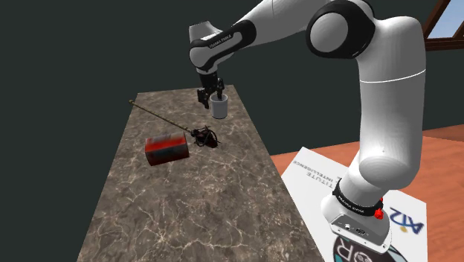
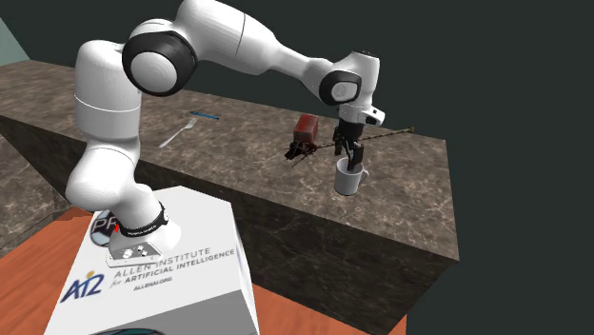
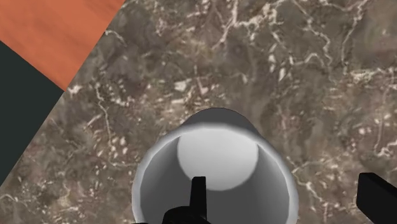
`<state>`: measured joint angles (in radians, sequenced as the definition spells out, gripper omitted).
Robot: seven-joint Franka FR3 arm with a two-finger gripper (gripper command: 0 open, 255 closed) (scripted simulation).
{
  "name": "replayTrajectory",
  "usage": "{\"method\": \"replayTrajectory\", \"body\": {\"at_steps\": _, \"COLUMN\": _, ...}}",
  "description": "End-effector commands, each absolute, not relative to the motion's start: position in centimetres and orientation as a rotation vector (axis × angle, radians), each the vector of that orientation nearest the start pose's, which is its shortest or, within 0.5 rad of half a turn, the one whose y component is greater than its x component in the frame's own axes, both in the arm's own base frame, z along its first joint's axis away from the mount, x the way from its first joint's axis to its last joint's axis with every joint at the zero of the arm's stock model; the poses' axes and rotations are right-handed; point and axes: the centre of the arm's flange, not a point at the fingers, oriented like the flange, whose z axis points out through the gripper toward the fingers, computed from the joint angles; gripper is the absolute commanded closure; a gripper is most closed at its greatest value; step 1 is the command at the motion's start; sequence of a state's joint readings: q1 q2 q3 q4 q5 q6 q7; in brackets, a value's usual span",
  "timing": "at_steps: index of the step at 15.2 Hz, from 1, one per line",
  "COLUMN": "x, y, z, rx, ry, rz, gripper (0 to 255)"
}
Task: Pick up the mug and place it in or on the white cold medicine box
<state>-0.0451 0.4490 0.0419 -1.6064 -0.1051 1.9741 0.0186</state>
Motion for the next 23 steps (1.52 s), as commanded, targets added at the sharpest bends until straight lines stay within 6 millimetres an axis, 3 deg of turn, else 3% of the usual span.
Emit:
{"method": "replayTrajectory", "body": {"at_steps": 1, "x": 66.7, "y": -1.3, "z": 34.9, "rx": -3.216, "ry": -0.032, "rz": 0.128, "gripper": 0}}
{"method": "replayTrajectory", "body": {"at_steps": 9, "x": 66.7, "y": -1.3, "z": 34.9, "rx": -3.216, "ry": -0.032, "rz": 0.128, "gripper": 0}}
{"method": "replayTrajectory", "body": {"at_steps": 10, "x": 66.7, "y": -1.3, "z": 34.9, "rx": -3.216, "ry": -0.032, "rz": 0.128, "gripper": 255}}
{"method": "replayTrajectory", "body": {"at_steps": 19, "x": 66.7, "y": -1.3, "z": 34.9, "rx": -3.216, "ry": -0.032, "rz": 0.128, "gripper": 255}}
{"method": "replayTrajectory", "body": {"at_steps": 23, "x": 66.7, "y": -1.3, "z": 37.0, "rx": -3.216, "ry": -0.032, "rz": 0.128, "gripper": 255}}
